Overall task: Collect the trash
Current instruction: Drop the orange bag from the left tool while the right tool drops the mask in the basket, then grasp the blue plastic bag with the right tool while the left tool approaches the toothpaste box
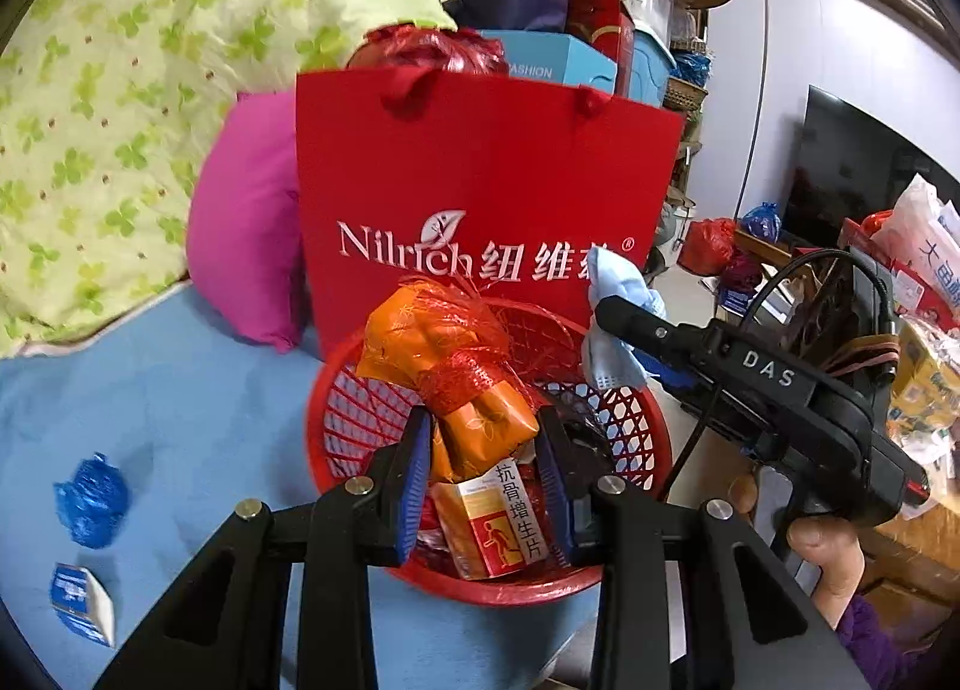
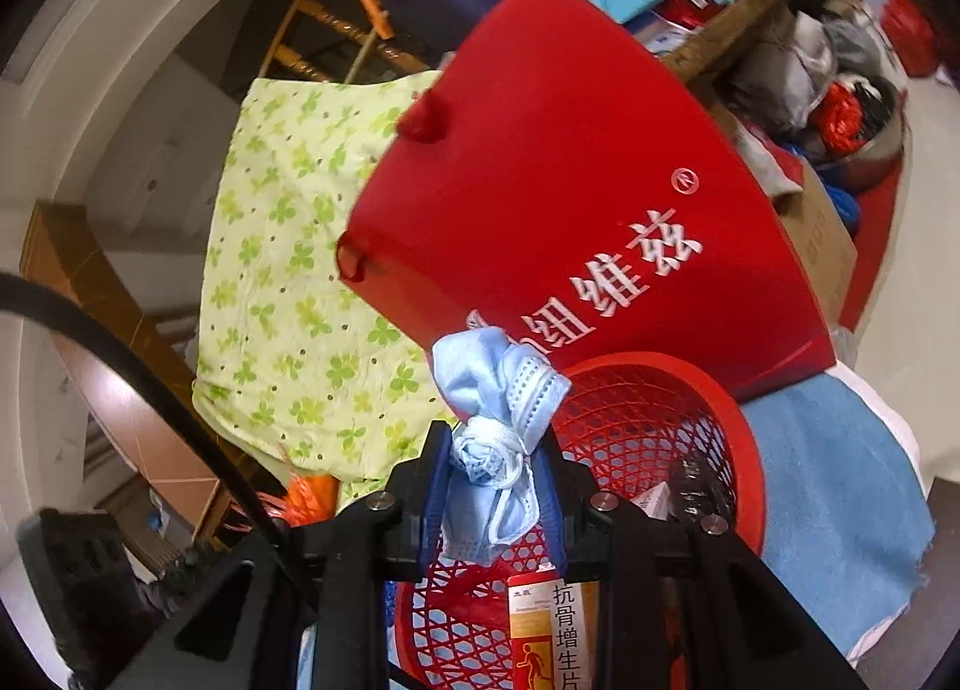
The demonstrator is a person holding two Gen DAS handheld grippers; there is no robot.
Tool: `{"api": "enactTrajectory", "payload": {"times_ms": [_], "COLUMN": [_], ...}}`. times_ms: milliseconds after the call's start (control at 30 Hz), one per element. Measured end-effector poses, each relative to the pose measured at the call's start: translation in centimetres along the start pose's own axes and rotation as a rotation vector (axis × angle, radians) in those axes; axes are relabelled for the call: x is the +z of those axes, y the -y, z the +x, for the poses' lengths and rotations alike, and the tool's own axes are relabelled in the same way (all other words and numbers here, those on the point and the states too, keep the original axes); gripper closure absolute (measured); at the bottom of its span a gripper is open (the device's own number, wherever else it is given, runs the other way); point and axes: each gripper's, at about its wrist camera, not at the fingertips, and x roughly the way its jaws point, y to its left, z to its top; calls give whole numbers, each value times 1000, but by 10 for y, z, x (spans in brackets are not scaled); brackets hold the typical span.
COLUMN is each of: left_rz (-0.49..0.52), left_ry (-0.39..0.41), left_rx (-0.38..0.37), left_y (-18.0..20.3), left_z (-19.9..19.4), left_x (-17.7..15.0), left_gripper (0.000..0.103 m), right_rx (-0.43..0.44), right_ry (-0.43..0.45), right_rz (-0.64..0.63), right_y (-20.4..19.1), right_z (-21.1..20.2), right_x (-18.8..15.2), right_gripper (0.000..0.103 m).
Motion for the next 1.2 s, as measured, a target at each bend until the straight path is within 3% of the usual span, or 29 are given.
{"api": "enactTrajectory", "payload": {"times_ms": [67, 200, 367, 400, 433, 500, 733, 900, 1033, 1200], "left_rz": [-8, -18, -30, -39, -49, -74, -184, -362, -470, -530], "left_ry": [-10, -7, 17, 21, 23, 27, 36, 31, 54, 66], "left_rx": [-13, 6, 31, 45, 57, 84, 260, 424, 531, 629], "left_y": [-1, -3, -18, -25, -31, -49, -122, -198, -243, -272], "left_z": [7, 12, -1, -5, -9, -19, -59, -96, -123, -133], "left_x": [-1, -5, -13, -16, -20, -29, -80, -127, -154, -174], "left_gripper": [66, 40, 39, 38, 38, 37, 35, 34, 34, 33], "right_rx": [-10, -29, -41, -44, -48, -44, -11, 52, 119, 144], "right_ry": [-1, -24, -53, -54, -50, -15, 49, 65, 2, -134], "right_rz": [8, 17, 7, -2, -8, -18, -174, -367, -471, -496], "right_y": [2, 3, -3, -5, -7, -13, -57, -108, -143, -164], "right_z": [1, 7, 14, 14, 14, 10, 8, 14, 31, 65], "right_x": [0, -1, -6, -7, -8, -10, -27, -59, -93, -129], "right_gripper": [72, 72, 69, 59, 39, 36, 36, 36, 36, 36]}}
